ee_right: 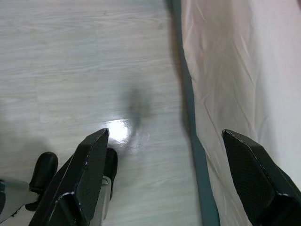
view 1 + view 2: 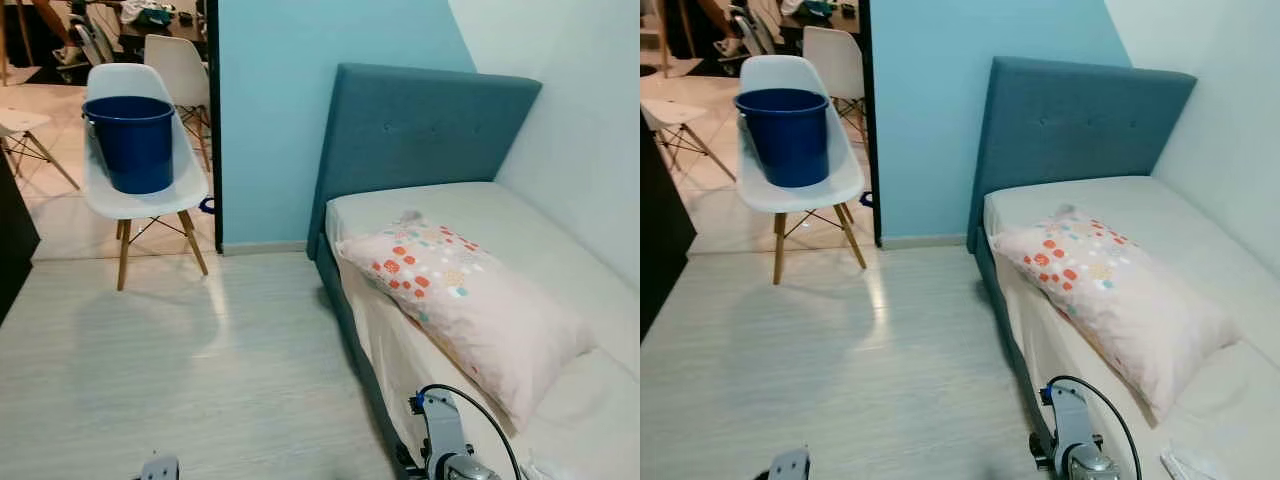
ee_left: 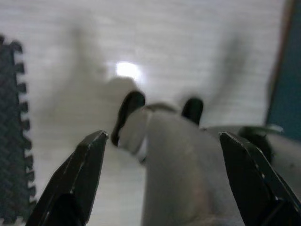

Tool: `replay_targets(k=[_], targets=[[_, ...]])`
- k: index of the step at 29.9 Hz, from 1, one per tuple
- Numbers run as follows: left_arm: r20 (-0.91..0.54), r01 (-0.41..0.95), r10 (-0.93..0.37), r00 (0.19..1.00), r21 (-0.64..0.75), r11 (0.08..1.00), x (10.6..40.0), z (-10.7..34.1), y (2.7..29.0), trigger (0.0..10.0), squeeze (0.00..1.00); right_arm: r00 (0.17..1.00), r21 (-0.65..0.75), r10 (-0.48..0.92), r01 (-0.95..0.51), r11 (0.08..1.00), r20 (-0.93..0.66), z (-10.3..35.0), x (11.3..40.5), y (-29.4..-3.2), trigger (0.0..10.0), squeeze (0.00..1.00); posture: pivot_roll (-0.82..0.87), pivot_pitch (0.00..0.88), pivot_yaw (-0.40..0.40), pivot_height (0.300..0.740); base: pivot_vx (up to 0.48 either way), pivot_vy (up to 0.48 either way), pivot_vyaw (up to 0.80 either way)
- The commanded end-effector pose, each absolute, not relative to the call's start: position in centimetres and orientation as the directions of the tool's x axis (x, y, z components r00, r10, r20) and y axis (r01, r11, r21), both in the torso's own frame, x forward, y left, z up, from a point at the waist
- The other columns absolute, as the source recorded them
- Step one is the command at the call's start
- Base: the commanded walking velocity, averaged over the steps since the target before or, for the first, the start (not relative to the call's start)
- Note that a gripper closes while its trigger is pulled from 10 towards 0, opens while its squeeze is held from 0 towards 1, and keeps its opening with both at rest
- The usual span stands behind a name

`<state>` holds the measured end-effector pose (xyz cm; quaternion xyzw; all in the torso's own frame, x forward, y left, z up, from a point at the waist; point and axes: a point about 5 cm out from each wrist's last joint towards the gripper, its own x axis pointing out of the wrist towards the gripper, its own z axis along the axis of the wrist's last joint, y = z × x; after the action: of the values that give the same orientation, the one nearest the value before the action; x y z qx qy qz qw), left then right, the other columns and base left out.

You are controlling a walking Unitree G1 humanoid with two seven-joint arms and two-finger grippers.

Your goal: Clean up the room

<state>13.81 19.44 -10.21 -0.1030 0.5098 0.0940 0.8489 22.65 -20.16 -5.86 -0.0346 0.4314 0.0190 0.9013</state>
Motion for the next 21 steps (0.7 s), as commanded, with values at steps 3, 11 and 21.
replay_targets(k=[3, 11, 21], targets=[[-0.902, -0.22, 0.037, 0.43, -0.065, 0.973, 13.0, -10.5, 19.0, 10.0, 0.0, 0.617, -0.051, -0.009, -0.051, 0.997, -0.787, -6.1, 22.2, -20.6, 10.0, 0.0, 0.06, 0.008, -0.158, 0.74, 0.0, 0.0, 0.0], [-0.894, -0.155, 0.008, 0.448, -0.069, 0.985, 14.2, -10.2, 18.5, 10.0, 0.0, 0.601, -0.042, -0.055, 0.036, 0.998, -0.797, -6.8, 20.6, -21.6, 10.0, 0.0, 0.0, 0.001, -0.093, 0.74, 0.0, 0.0, 0.0], [-0.856, -0.135, 0.018, 0.517, -0.06, 0.989, 16.9, -9.1, 18.5, 10.0, 0.0, 0.533, -0.043, 0.011, -0.089, 0.995, -0.846, -8.1, 18.6, -19.9, 10.0, 0.0, 0.04, 0.0, -0.165, 0.74, 0.0, 0.0, 0.0]])
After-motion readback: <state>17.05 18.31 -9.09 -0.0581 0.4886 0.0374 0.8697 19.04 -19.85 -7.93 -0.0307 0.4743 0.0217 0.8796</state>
